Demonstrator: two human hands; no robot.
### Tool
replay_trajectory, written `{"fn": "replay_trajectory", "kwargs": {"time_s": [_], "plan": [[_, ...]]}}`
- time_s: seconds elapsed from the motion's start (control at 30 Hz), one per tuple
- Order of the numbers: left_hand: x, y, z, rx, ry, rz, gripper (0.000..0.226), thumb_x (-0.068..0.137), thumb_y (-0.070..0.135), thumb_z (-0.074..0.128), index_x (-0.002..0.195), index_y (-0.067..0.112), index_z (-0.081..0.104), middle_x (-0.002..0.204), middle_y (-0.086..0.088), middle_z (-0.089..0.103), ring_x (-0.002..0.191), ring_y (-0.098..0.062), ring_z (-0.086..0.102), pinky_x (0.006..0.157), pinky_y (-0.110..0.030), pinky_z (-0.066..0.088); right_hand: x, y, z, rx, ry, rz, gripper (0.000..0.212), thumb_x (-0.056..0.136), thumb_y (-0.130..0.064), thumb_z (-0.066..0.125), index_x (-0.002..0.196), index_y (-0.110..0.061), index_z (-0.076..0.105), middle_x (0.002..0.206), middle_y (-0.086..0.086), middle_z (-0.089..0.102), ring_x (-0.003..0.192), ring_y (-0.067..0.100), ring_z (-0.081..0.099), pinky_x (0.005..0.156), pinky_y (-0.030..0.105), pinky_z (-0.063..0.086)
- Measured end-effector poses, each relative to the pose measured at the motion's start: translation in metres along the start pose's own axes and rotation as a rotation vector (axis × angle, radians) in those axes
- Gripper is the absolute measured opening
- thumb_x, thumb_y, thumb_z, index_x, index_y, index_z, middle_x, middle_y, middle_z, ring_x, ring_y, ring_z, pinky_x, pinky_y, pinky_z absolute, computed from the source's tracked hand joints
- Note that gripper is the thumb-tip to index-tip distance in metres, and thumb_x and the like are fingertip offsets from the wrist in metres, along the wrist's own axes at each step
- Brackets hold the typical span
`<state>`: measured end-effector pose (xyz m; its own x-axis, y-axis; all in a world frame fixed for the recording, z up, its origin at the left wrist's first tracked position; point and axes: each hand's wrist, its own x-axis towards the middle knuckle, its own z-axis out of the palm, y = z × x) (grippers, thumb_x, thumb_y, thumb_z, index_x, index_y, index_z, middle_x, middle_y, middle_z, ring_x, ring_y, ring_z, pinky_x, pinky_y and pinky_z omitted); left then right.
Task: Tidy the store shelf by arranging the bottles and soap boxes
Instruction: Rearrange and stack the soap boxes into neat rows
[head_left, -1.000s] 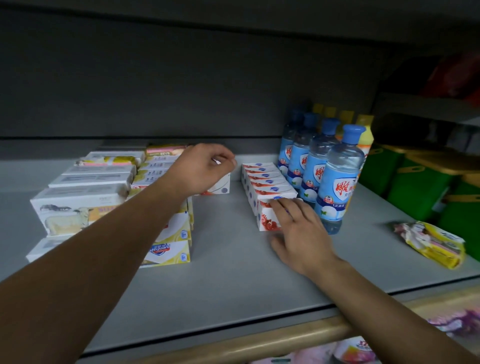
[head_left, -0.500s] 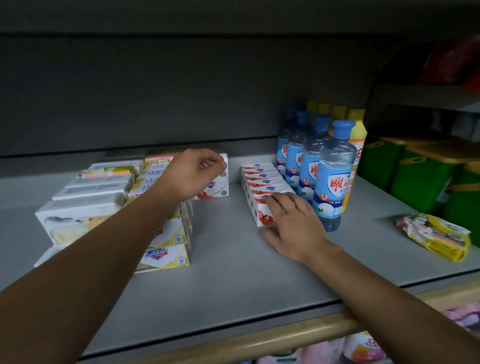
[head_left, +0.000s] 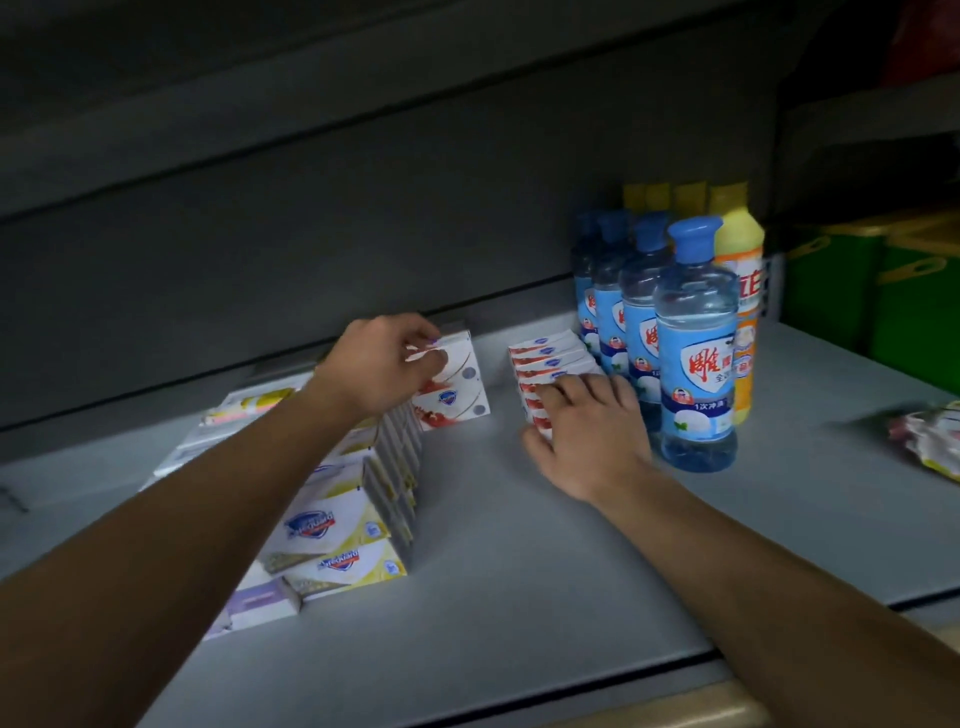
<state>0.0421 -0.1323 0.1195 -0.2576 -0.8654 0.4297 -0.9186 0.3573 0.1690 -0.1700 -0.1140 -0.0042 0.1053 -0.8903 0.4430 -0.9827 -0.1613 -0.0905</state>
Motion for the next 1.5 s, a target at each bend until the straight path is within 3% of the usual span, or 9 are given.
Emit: {"fn": "replay_trajectory", "kwargs": {"time_s": [0.13, 0.4, 0.67, 0.9, 1.0, 1.1, 1.27, 1.4, 1.5], "plan": [[0.029, -0.007, 0.016, 0.163, -0.131, -0.093, 0.047, 0.09, 0.04, 0.06, 0.132, 0.02, 0.055, 0.126, -0.003, 0.063, 0.108, -0.023, 0.061, 0.092, -0.033, 0.049, -0.002, -0.001, 0.0, -0.013, 0.023, -0.008, 0.064, 0.091, -0.059, 0.029, 0.139, -0.021, 0.048, 0.136, 0.004, 0.053, 0.131, 0.029, 0.04, 0.118, 0.052, -0.002], [0.062, -0.025, 0.042, 0.252, -0.347, -0.231, 0.046, 0.087, 0.044, 0.066, 0.124, 0.019, 0.056, 0.115, -0.004, 0.065, 0.089, -0.015, 0.057, 0.078, -0.028, 0.044, 0.001, 0.003, 0.004, 0.057, 0.047, -0.019, 0.065, 0.089, -0.063, 0.039, 0.14, -0.023, 0.046, 0.137, 0.002, 0.051, 0.132, 0.026, 0.039, 0.121, 0.05, 0.001], [0.061, -0.013, 0.031, 0.436, -0.192, -0.077, 0.038, 0.086, 0.035, 0.066, 0.119, 0.02, 0.055, 0.121, -0.008, 0.049, 0.107, -0.026, 0.053, 0.095, -0.037, 0.043, 0.002, 0.004, 0.004, 0.088, 0.061, -0.016, 0.066, 0.087, -0.064, 0.04, 0.14, -0.025, 0.045, 0.137, 0.0, 0.05, 0.132, 0.026, 0.037, 0.119, 0.048, -0.001], [0.013, 0.012, -0.002, 0.014, -0.029, 0.051, 0.03, 0.086, 0.032, 0.068, 0.114, 0.022, 0.063, 0.103, 0.006, 0.058, 0.094, -0.015, 0.059, 0.078, -0.024, 0.042, 0.002, 0.002, -0.008, 0.138, 0.095, 0.0, 0.075, 0.084, -0.068, 0.046, 0.145, -0.025, 0.039, 0.148, -0.002, 0.039, 0.142, 0.026, 0.023, 0.121, 0.051, 0.003], [-0.008, 0.012, -0.007, -0.149, -0.025, 0.037, 0.027, 0.088, 0.029, 0.067, 0.114, 0.021, 0.068, 0.105, 0.006, 0.064, 0.092, -0.01, 0.062, 0.079, -0.022, 0.044, 0.002, 0.001, -0.017, 0.4, 0.308, -0.066, 0.086, 0.078, -0.057, 0.066, 0.149, -0.024, 0.03, 0.151, -0.003, 0.033, 0.14, 0.021, 0.028, 0.117, 0.04, 0.019], [-0.022, 0.013, 0.001, -0.296, -0.023, 0.021, 0.025, 0.09, 0.025, 0.067, 0.114, 0.019, 0.069, 0.11, 0.002, 0.064, 0.094, -0.012, 0.064, 0.084, -0.027, 0.049, 0.0, -0.004, -0.02, 0.62, 0.297, -0.204, 0.099, 0.076, -0.038, 0.078, 0.153, -0.034, 0.016, 0.157, -0.011, 0.018, 0.143, 0.014, 0.024, 0.109, 0.028, 0.027], [-0.028, 0.013, 0.015, -0.451, -0.028, 0.078, 0.016, 0.09, 0.016, 0.066, 0.105, 0.019, 0.071, 0.097, 0.004, 0.069, 0.074, -0.006, 0.065, 0.075, -0.031, 0.054, -0.003, -0.004, -0.016, 0.738, 0.355, -0.288, 0.08, 0.077, -0.009, 0.075, 0.146, -0.027, 0.039, 0.148, -0.011, 0.035, 0.134, 0.008, 0.038, 0.108, 0.02, 0.036], [-0.028, 0.012, 0.018, -0.567, -0.008, 0.032, 0.009, 0.09, 0.022, 0.068, 0.098, 0.024, 0.07, 0.091, 0.005, 0.074, 0.072, -0.007, 0.068, 0.071, -0.028, 0.054, -0.003, 0.001, -0.02, 0.793, 0.261, -0.188, 0.071, 0.077, -0.026, 0.076, 0.14, -0.031, 0.045, 0.135, -0.013, 0.044, 0.122, 0.008, 0.048, 0.101, 0.028, 0.043], [-0.033, 0.015, 0.015, -0.795, -0.036, 0.014, 0.039, 0.078, 0.036, 0.075, 0.112, 0.02, 0.067, 0.103, -0.002, 0.071, 0.082, -0.015, 0.069, 0.078, -0.031, 0.053, -0.007, 0.0, -0.025, 0.883, 0.255, -0.079, 0.06, 0.079, -0.05, 0.06, 0.134, -0.027, 0.052, 0.121, -0.009, 0.053, 0.108, 0.007, 0.054, 0.092, 0.025, 0.045]]}}
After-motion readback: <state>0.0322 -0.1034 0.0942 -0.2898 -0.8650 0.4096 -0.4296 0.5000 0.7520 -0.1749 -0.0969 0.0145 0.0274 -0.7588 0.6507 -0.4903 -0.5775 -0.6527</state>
